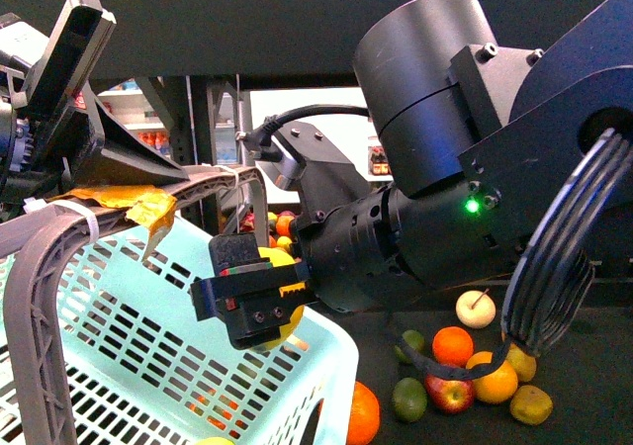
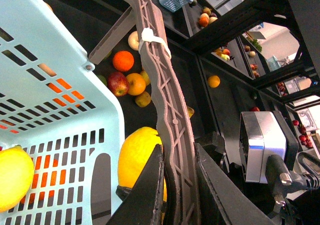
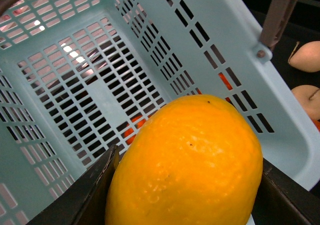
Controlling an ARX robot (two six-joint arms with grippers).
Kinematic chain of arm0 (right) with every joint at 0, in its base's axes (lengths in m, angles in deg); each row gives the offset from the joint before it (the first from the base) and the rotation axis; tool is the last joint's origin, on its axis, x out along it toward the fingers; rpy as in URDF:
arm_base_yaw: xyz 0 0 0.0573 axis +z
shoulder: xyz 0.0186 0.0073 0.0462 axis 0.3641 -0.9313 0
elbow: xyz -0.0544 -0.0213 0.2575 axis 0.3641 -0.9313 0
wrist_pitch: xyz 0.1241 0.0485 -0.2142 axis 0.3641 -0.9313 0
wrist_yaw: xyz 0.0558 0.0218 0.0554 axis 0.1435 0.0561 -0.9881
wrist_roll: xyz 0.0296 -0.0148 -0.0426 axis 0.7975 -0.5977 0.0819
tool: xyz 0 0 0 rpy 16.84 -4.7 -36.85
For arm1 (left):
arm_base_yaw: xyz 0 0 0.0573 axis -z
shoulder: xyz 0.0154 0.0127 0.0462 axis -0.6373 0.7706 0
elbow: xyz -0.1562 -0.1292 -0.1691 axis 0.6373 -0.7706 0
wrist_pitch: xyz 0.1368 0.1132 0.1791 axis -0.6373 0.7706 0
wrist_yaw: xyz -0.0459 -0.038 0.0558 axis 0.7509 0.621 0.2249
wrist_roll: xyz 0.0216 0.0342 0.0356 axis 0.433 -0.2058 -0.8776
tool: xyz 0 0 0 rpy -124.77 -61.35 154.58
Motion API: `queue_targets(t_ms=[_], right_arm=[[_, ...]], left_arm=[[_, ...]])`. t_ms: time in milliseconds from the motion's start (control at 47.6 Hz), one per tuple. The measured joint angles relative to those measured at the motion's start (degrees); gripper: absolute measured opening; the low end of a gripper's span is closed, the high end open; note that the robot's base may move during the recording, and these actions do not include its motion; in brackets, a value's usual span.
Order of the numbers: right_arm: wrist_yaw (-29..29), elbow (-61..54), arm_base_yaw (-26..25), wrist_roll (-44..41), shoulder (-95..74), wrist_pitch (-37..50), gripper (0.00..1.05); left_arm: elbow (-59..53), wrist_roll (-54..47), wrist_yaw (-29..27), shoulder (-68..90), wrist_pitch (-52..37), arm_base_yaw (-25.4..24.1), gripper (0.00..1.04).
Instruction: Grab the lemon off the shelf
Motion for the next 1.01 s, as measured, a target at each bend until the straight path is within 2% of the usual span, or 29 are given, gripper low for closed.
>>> queue_targets(t_ms=[42,189,273,526,673,862,1009], right_arm=[[-0.1,0.0,0.2,0.1,-0.2,0.5,0.65],[-0.4,0.0,0.7,1.2,-0.2,2.0,0.89],[-0.5,0.0,0.7,1.7,-0.2,2.3,0.99],[-0.5,0.0,-0.7,2.1,0.0,2.5,0.97],[1.7,-0.7,-3.7,1.5,2.1,3.8,0.97],[10.8,-4.8,-10.2,-0.4,8.2,8.4,0.97],[18.0,-12.3,-15.3,-2.8,14.9,15.8,0.97]], left_arm=[[0.0,0.0,0.0,0.0,0.0,0.0,0.12],[0.0,0.0,0.0,0.0,0.0,0.0,0.12],[0.0,0.0,0.0,0.0,0.0,0.0,0.12],[-0.1,0.0,-0.2,0.0,0.0,0.0,0.12],[-0.2,0.0,-0.2,0.0,0.0,0.0,0.12],[-0.2,0.0,0.0,0.0,0.0,0.0,0.12],[-0.2,0.0,0.0,0.0,0.0,0.0,0.12]])
